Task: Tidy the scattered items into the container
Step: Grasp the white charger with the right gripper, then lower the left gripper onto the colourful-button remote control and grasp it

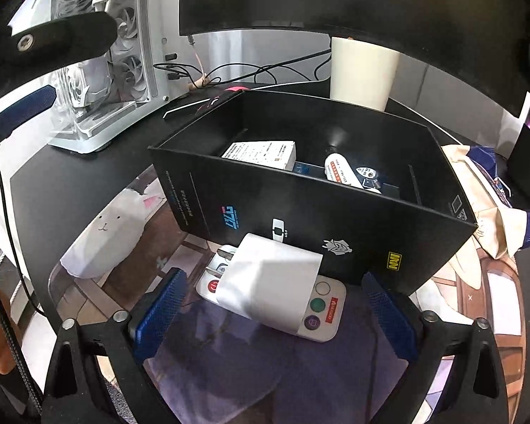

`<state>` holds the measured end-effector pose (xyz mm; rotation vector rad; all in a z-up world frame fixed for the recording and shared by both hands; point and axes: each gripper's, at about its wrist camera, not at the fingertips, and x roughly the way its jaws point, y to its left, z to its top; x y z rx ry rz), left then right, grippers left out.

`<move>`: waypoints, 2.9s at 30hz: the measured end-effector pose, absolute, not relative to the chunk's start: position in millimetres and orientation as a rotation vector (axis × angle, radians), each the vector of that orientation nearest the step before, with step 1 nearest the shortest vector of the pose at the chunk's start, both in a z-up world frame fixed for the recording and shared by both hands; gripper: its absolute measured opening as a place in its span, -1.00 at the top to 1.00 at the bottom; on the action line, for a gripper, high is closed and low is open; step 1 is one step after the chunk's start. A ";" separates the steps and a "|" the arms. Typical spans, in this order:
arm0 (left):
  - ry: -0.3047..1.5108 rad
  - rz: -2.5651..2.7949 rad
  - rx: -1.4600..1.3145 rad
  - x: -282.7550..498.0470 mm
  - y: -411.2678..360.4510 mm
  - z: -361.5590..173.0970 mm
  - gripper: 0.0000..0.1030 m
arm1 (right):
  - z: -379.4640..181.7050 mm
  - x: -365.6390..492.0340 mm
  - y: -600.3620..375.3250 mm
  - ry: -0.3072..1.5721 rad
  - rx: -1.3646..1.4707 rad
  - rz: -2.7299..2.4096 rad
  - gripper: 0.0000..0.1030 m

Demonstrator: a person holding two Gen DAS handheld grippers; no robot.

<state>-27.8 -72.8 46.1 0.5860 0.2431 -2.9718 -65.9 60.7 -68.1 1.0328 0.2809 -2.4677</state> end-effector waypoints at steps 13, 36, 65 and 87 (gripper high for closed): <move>0.211 -2.977 0.604 -30.7 -67.7 43.5 -1.00 | -63.4 -57.7 69.1 0.292 0.969 -2.397 -0.23; 0.174 -2.974 0.684 -36.9 -60.8 31.9 -1.00 | -45.3 -42.2 94.6 0.319 0.892 -2.360 -0.23; 0.050 -2.992 0.969 -42.2 15.6 -11.6 -1.00 | -6.9 -63.3 185.7 0.150 0.807 -2.495 -0.23; -0.038 -2.908 1.185 -73.1 49.3 -42.8 -1.00 | 2.0 -62.4 195.3 0.141 0.789 -2.499 -0.23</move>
